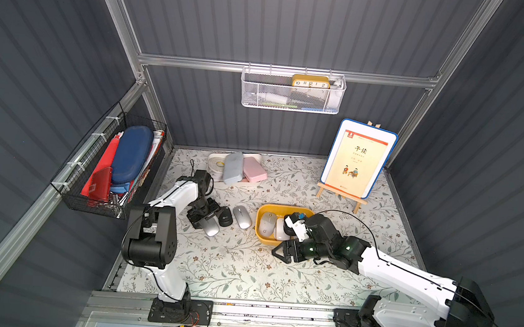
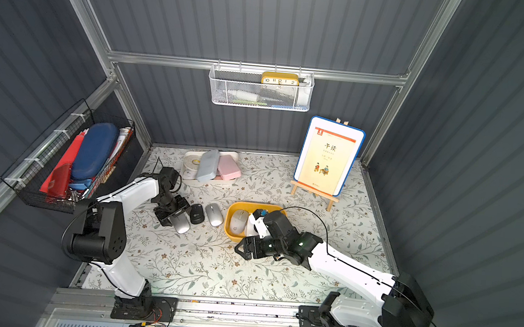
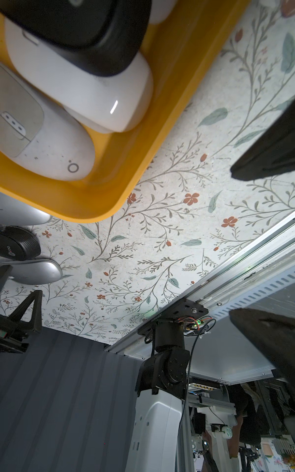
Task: Put the mouse in the storage box
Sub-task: Pick up the mouse from the center of the board.
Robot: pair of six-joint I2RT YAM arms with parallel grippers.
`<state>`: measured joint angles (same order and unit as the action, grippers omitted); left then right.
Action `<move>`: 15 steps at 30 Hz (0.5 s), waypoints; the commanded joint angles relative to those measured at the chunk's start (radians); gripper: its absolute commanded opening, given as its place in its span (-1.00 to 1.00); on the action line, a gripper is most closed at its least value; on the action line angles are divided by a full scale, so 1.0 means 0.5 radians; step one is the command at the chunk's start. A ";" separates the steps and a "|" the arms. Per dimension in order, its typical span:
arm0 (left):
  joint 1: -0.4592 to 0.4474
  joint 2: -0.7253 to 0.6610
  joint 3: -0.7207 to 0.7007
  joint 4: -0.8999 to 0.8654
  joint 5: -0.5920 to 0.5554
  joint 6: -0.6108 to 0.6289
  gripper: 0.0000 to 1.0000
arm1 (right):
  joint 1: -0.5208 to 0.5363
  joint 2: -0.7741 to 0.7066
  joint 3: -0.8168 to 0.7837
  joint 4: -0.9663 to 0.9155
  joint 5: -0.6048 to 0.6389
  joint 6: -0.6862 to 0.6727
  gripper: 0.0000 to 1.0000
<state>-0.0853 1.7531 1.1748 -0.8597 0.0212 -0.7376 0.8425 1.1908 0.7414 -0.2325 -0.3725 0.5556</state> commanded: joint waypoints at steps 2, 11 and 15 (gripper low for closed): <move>0.005 0.026 0.005 -0.039 -0.037 0.057 0.56 | 0.005 -0.019 -0.022 -0.055 0.073 -0.062 0.66; 0.013 0.092 -0.033 -0.015 -0.057 0.080 0.56 | 0.005 -0.035 -0.085 -0.007 0.061 -0.020 0.67; 0.024 0.115 -0.023 0.007 -0.064 0.085 0.56 | 0.005 -0.044 -0.091 -0.007 0.065 -0.021 0.67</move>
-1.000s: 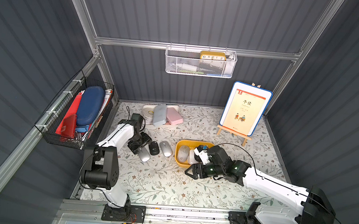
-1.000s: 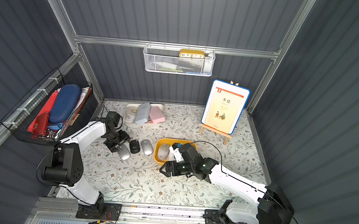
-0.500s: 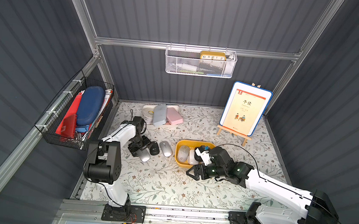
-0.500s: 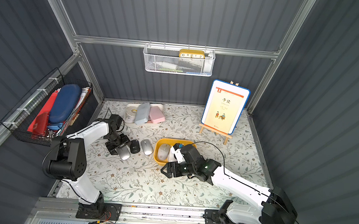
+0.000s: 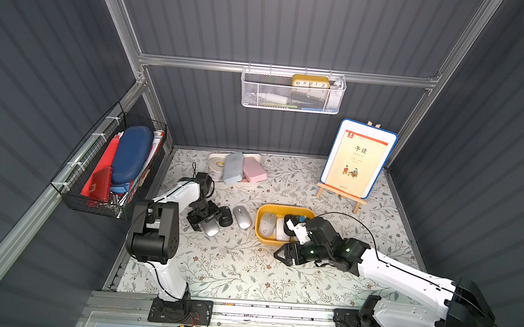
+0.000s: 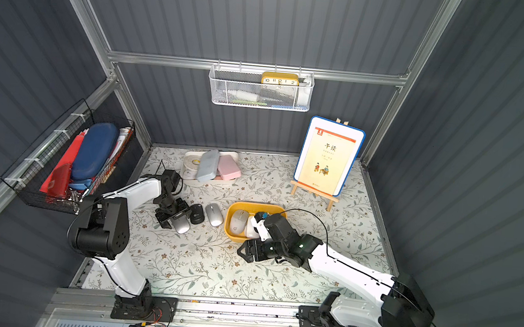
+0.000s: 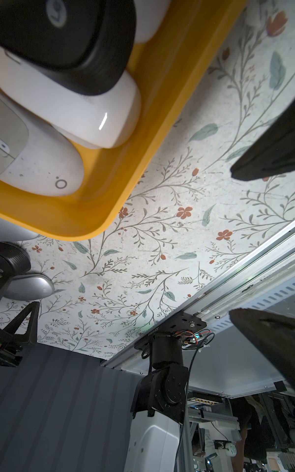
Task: Put the mouse in the storage box
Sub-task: Pick up the mouse from the center of the board.
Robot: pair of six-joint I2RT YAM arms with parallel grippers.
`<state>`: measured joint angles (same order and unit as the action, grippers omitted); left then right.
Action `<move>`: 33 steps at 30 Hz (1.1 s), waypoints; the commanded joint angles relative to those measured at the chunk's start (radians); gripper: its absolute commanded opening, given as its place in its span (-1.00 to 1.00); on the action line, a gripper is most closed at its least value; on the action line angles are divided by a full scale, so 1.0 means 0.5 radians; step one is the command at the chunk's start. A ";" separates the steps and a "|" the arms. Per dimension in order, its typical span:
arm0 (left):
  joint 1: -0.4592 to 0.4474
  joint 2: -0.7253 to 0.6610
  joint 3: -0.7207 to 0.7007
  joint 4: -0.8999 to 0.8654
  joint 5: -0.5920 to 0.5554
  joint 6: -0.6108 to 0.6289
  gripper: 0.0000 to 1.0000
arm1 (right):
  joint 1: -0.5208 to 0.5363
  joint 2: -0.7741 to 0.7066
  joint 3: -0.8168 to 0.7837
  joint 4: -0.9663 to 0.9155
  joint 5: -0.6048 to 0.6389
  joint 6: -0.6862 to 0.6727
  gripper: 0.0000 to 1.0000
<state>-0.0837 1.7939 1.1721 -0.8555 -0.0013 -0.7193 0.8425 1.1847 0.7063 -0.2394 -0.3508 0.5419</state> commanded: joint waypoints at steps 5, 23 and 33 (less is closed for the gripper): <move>0.026 0.086 -0.006 0.029 -0.008 0.059 0.56 | 0.005 -0.044 -0.035 0.008 0.033 0.010 0.67; 0.032 0.032 -0.089 0.106 0.001 0.046 0.28 | 0.005 -0.053 -0.044 0.026 0.048 0.019 0.66; 0.032 -0.164 -0.046 0.011 -0.155 0.046 0.25 | 0.005 -0.047 -0.041 0.031 0.045 0.041 0.66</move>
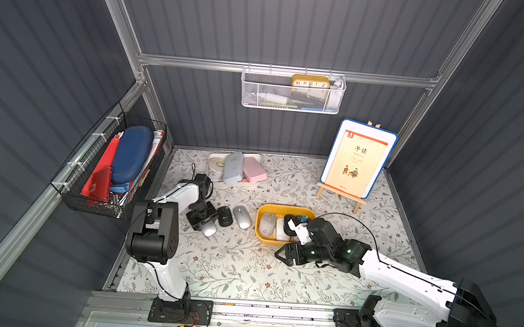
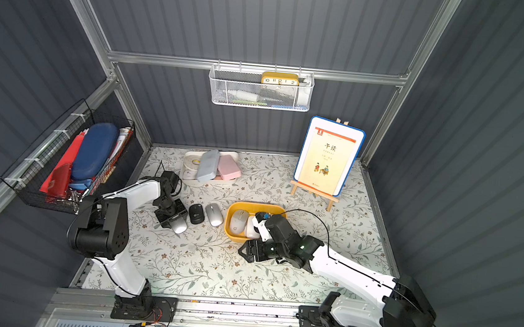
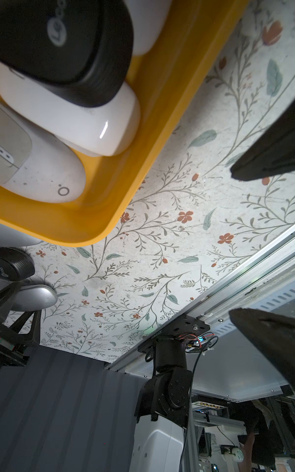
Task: Put the mouse in the storage box
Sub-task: Pick up the mouse from the center of the board.
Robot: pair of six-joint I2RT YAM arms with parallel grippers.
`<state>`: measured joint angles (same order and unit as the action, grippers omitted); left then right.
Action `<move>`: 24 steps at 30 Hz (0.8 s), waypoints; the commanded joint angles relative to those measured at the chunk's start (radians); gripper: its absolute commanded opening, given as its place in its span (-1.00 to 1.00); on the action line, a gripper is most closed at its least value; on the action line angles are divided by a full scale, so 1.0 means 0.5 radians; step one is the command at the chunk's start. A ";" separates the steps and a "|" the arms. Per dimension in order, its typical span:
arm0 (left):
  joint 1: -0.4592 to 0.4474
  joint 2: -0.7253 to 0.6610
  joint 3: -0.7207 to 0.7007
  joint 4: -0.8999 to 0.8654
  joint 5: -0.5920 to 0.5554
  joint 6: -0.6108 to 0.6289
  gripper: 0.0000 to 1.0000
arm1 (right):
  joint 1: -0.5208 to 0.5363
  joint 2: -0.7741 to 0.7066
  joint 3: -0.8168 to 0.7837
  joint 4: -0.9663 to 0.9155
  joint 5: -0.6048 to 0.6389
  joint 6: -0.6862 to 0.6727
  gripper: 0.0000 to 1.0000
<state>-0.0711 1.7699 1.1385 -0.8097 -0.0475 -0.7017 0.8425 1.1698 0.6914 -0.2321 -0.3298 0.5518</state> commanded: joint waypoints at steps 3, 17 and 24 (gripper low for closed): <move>0.007 -0.188 0.036 -0.129 -0.097 0.012 0.25 | 0.006 -0.006 -0.011 0.022 -0.010 0.025 0.66; -0.503 -0.362 0.472 -0.315 0.038 -0.064 0.24 | -0.342 -0.070 -0.122 0.118 -0.107 0.165 0.65; -0.879 -0.177 0.856 -0.339 0.060 -0.086 0.24 | -0.618 -0.204 -0.147 -0.085 -0.057 0.182 0.65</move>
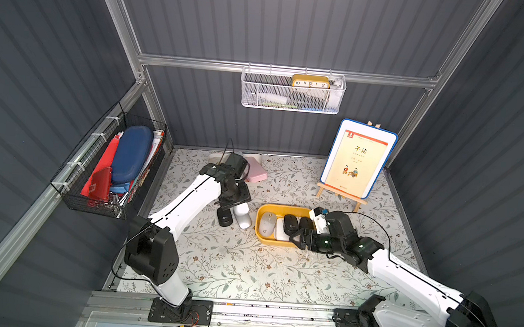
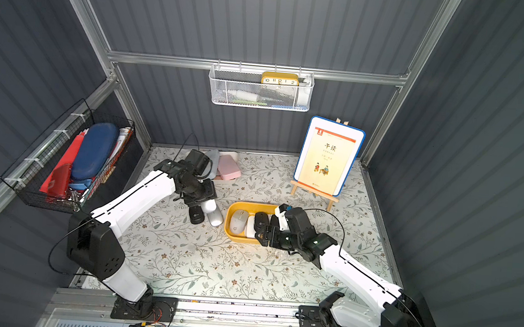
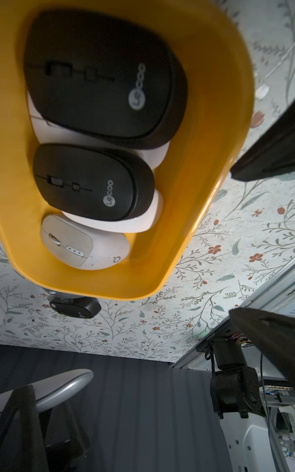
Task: Put the mouse in the storage box
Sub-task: Pick up the mouse from the center of the board, then place the mouse in the storage box.
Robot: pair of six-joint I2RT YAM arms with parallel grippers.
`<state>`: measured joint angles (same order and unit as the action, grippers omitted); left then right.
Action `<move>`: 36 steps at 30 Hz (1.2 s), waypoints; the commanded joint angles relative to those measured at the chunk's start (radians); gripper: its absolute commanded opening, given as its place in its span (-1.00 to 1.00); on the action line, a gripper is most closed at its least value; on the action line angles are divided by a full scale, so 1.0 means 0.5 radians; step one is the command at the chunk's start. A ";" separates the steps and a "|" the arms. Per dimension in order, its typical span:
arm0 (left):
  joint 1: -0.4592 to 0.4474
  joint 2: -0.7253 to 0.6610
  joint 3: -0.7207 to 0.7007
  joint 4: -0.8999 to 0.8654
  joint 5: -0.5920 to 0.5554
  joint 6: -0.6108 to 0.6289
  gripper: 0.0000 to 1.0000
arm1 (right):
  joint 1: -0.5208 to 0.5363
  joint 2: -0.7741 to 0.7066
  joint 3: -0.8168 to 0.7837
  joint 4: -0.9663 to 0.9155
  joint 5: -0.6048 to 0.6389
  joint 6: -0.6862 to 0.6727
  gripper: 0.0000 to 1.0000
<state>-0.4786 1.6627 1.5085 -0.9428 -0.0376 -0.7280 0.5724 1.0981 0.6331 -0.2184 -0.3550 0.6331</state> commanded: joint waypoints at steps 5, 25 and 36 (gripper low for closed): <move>-0.269 0.230 0.257 -0.064 0.159 0.054 0.24 | -0.207 -0.167 -0.111 -0.115 0.035 0.074 0.65; -0.453 0.661 0.317 0.039 0.504 0.319 0.25 | -0.226 -0.194 -0.186 -0.075 -0.126 0.127 0.65; -0.454 0.811 0.366 0.092 0.527 0.316 0.26 | -0.225 -0.210 -0.238 -0.041 -0.214 0.139 0.65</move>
<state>-0.7017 2.0541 1.6604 -0.9054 0.1993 -0.5915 0.4644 1.0019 0.5236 -0.2520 -0.4389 0.6994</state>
